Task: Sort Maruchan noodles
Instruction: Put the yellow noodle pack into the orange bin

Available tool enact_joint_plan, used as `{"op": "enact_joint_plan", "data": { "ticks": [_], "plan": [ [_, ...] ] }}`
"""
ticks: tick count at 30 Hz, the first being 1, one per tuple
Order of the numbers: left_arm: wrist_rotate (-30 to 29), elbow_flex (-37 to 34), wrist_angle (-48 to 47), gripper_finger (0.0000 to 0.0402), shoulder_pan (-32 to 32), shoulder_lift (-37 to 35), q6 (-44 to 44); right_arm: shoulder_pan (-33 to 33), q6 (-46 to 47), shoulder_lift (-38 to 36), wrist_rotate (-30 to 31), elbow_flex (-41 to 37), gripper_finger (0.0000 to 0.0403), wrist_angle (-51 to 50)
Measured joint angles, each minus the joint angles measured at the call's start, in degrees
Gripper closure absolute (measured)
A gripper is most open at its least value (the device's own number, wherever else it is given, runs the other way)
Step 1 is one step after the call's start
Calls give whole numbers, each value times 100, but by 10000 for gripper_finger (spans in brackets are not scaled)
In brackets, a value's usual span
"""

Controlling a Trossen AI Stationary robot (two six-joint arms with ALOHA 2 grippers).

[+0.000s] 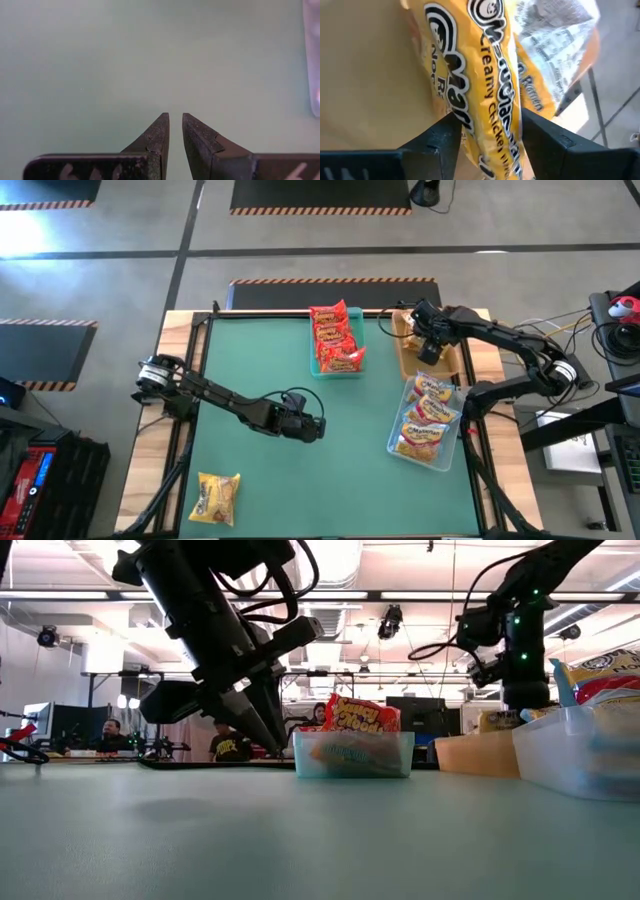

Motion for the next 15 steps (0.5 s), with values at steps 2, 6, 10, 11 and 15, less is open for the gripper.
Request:
{"op": "enact_joint_plan", "data": {
  "ticks": [2, 6, 10, 11, 15],
  "plan": [
    [0, 0, 2, 365, 0, 0, 0, 0, -21, 0, 37, 59, 215, 43],
    [0, 0, 4, 365, 0, 0, 0, 0, 114, -1, 53, 251, 212, 24],
    [44, 0, 6, 365, 0, 0, 0, 0, 117, -63, 57, 676, 211, -4],
    [46, 0, 17, 365, 0, 0, 0, 0, 120, -68, 58, 795, 211, 4],
    [66, 21, 111, 365, -3, 0, 0, 0, 451, -68, 43, 1284, 211, -56]
  ]
}}
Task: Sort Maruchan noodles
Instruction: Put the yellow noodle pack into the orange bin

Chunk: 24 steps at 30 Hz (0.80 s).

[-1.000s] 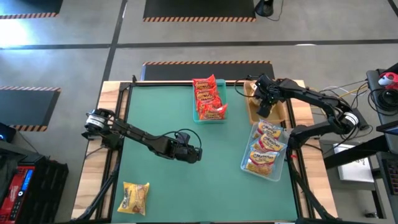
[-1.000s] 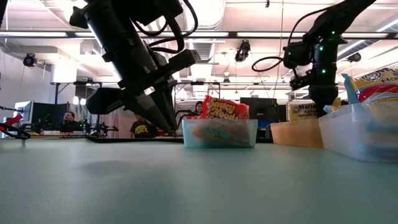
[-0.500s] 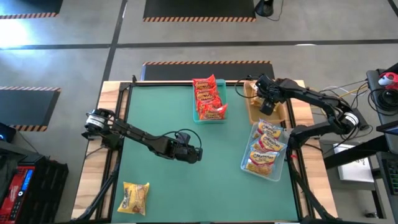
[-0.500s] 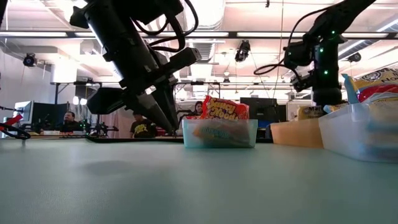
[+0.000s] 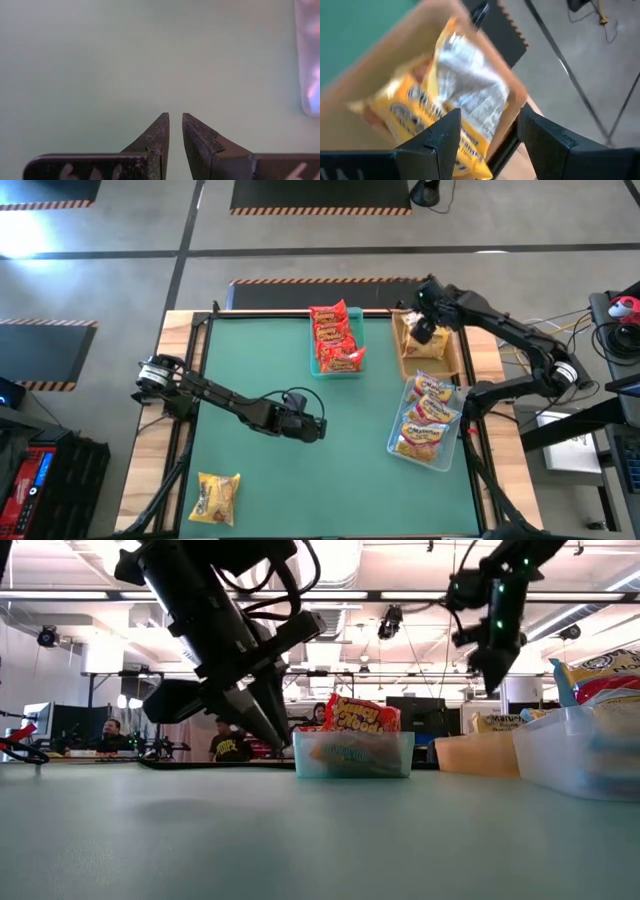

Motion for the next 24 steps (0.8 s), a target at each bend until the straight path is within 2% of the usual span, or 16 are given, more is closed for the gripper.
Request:
{"op": "enact_joint_plan", "data": {
  "ticks": [3, 6, 9, 12, 15, 24],
  "plan": [
    [330, 126, 24, 365, -23, 0, 144, 2, 508, -6, -427, 393, 211, -201],
    [703, 321, 37, 365, -155, 0, 422, 2, 957, -41, -1791, 693, 211, -233],
    [740, 515, 30, 365, -431, -5, 497, 63, 1214, -121, -3328, 756, 211, -55],
    [901, 658, -30, 365, -770, -16, 344, 292, 1467, -225, -4215, 612, 211, 237],
    [1075, 834, -466, 365, -1117, -26, -231, 661, 1602, -372, -4316, 387, 211, 398],
    [1559, 2018, -2973, 365, -2437, -28, -2872, 1992, 2156, -849, -4320, -453, 211, 1079]
  ]
}}
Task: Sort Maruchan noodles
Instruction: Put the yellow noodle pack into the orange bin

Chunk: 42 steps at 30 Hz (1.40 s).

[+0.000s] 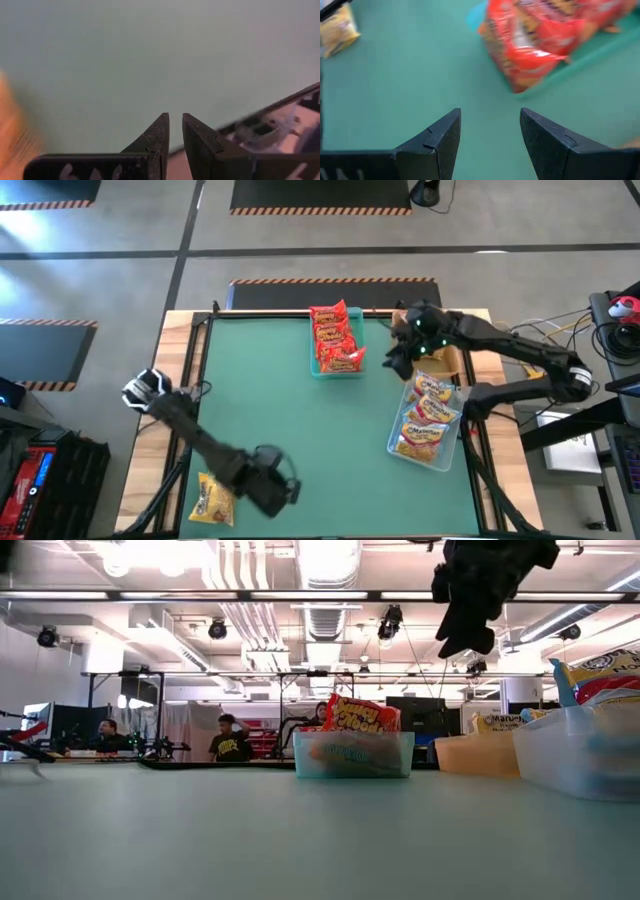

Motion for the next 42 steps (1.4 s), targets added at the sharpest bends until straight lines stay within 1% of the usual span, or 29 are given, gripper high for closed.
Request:
{"op": "enact_joint_plan", "data": {
  "ticks": [5, 6, 8, 10, 11, 14, 17, 22, 28, 31, 39, 42],
  "plan": [
    [465, 704, -1403, 365, -955, -1, -1912, 636, 399, -118, 8, -292, 211, 334],
    [609, 795, -1591, 365, -1135, -2, -2179, 745, 494, -128, 9, -334, 211, 379],
    [1240, 903, -1758, 365, -1338, 1, -2339, 945, 648, -131, 93, -378, 211, 433],
    [1778, 896, -1935, 365, -1391, 13, -2443, 1135, 698, -117, 320, -380, 211, 468],
    [1873, 852, -1987, 365, -1391, 19, -2452, 1214, 749, -101, 459, -382, 211, 486],
    [1844, 705, -2199, 365, -1449, 30, -2443, 1400, 1050, -77, 790, -382, 211, 633],
    [1853, 522, -2542, 365, -1483, 17, -2443, 1534, 1329, -82, 863, -382, 211, 842],
    [1822, -12, -2342, 365, -1494, 17, -2369, 1689, 1656, -84, 863, -378, 211, 1085],
    [1825, -734, -1386, 365, -1507, 0, -2180, 1819, 1968, -86, 865, -378, 211, 1104],
    [1828, -1014, -1147, 365, -1509, -2, -2181, 1890, 2089, -86, 866, -378, 211, 1104],
    [1877, -1302, -969, 365, -1468, -32, -2165, 2043, 2154, -86, 865, -376, 211, 1104],
    [1904, -1403, -767, 365, -1387, -45, -2003, 2038, 2047, -86, 876, -376, 211, 1104]
  ]
}}
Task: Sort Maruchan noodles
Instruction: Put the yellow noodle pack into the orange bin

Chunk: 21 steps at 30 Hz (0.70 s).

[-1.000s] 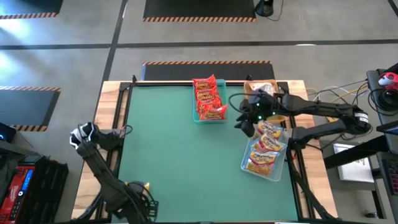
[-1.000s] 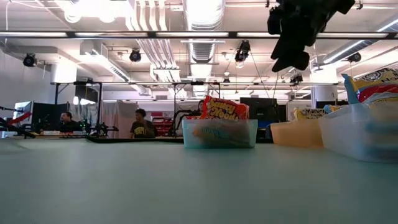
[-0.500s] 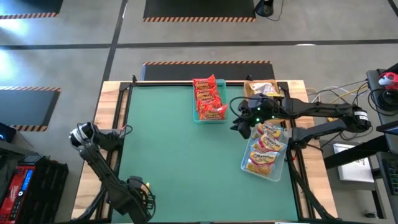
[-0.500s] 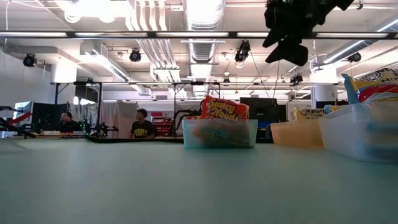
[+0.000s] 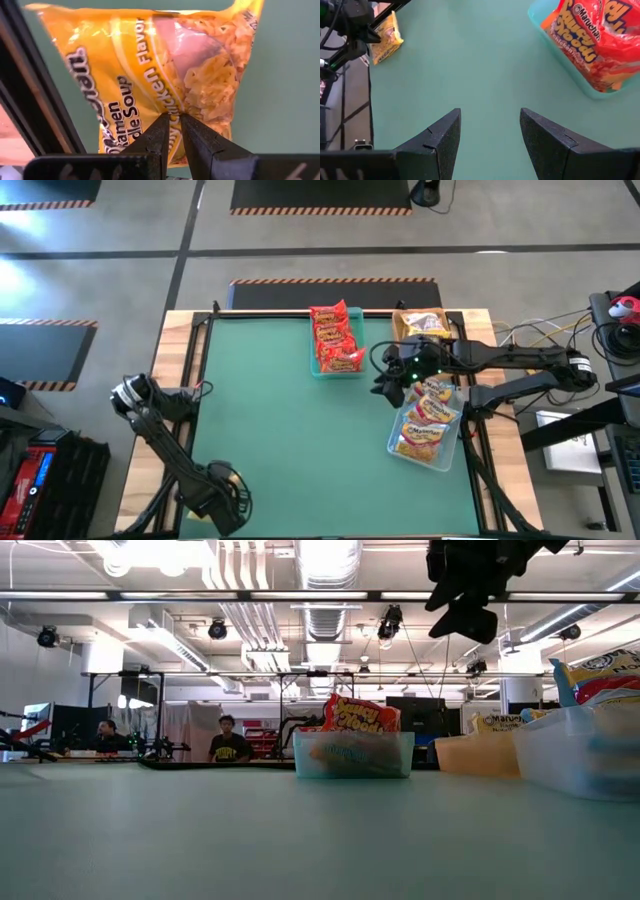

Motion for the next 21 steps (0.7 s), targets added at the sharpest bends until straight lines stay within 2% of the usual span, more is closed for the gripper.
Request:
{"op": "enact_joint_plan", "data": {
  "ticks": [4, 12, 21],
  "plan": [
    [-206, -90, 296, 365, 136, -1, 296, 0, -182, 0, 3, 2, 211, 0],
    [-616, -134, 309, 365, 574, 12, 933, 0, -501, 0, 1, 2, 211, 0],
    [-1145, -142, 302, 365, 1246, 23, 2078, -2, -723, 2, -4, 4, 211, 1]
  ]
}}
